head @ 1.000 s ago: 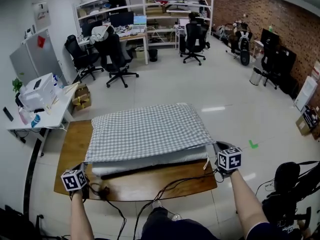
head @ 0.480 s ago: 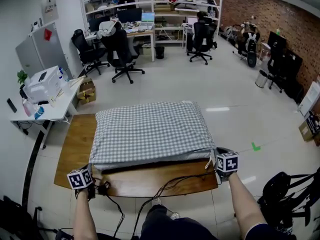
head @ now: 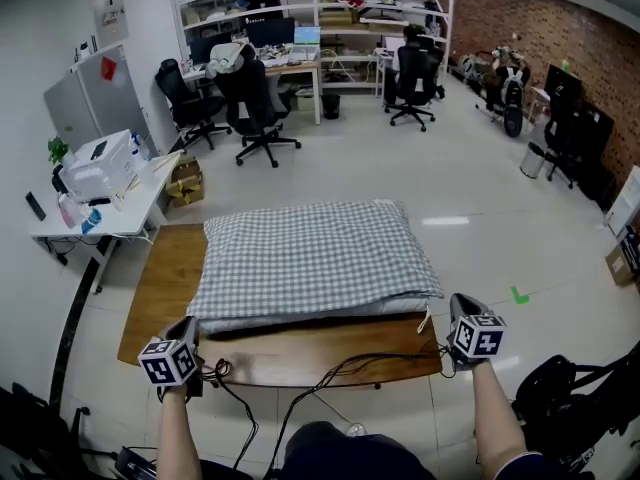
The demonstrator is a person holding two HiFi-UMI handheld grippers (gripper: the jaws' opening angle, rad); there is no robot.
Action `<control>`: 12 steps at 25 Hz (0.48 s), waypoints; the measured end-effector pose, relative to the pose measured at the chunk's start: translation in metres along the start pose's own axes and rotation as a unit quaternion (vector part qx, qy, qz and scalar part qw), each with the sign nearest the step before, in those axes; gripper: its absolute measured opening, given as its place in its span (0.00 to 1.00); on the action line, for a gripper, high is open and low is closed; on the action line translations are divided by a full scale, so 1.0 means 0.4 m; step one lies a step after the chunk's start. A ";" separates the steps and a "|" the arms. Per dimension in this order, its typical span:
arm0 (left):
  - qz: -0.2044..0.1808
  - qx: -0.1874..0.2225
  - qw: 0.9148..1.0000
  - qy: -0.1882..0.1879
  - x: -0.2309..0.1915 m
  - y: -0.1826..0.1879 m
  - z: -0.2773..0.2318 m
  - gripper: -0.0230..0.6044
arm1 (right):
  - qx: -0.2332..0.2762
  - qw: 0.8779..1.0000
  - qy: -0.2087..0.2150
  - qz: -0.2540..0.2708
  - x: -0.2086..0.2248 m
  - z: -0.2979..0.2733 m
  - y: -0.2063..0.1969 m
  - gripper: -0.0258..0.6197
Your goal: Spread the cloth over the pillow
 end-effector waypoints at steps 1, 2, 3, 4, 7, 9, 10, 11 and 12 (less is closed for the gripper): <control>-0.009 0.024 1.000 -0.008 0.014 0.044 0.005 0.10 | 0.020 1.000 0.007 0.003 -0.019 0.019 0.028 0.10; -0.018 0.047 0.999 -0.016 0.027 0.090 0.012 0.10 | 0.038 0.999 0.019 0.006 -0.048 0.035 0.058 0.09; -0.026 0.070 0.997 -0.024 0.039 0.135 0.020 0.10 | 0.056 0.998 0.036 0.009 -0.084 0.050 0.086 0.09; -0.033 0.093 0.995 -0.032 0.053 0.178 0.030 0.10 | 0.072 0.996 0.056 0.012 -0.124 0.067 0.113 0.09; -0.044 0.162 0.984 -0.062 0.119 0.297 0.069 0.09 | 0.113 0.987 0.114 0.020 -0.247 0.128 0.177 0.04; -0.041 0.209 0.972 -0.097 0.170 0.365 0.101 0.07 | 0.133 0.979 0.152 0.025 -0.337 0.168 0.210 0.04; -0.035 0.228 0.966 -0.118 0.197 0.392 0.119 0.04 | 0.142 0.975 0.172 0.024 -0.383 0.189 0.221 0.04; -0.030 0.243 0.960 -0.138 0.224 0.414 0.136 0.04 | 0.151 0.970 0.190 0.022 -0.427 0.213 0.229 0.04; -0.027 0.252 0.955 -0.153 0.252 0.432 0.150 0.04 | 0.159 0.966 0.204 0.019 -0.469 0.237 0.235 0.05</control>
Point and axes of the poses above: the fingertips, and each gripper's own axes: z backward along the fingers, x to its right, y out of its top, the point moved 8 cm from there along z, backward along the fingers, and after that the axes turned 15 degrees about -z, right-handed, at the moved point
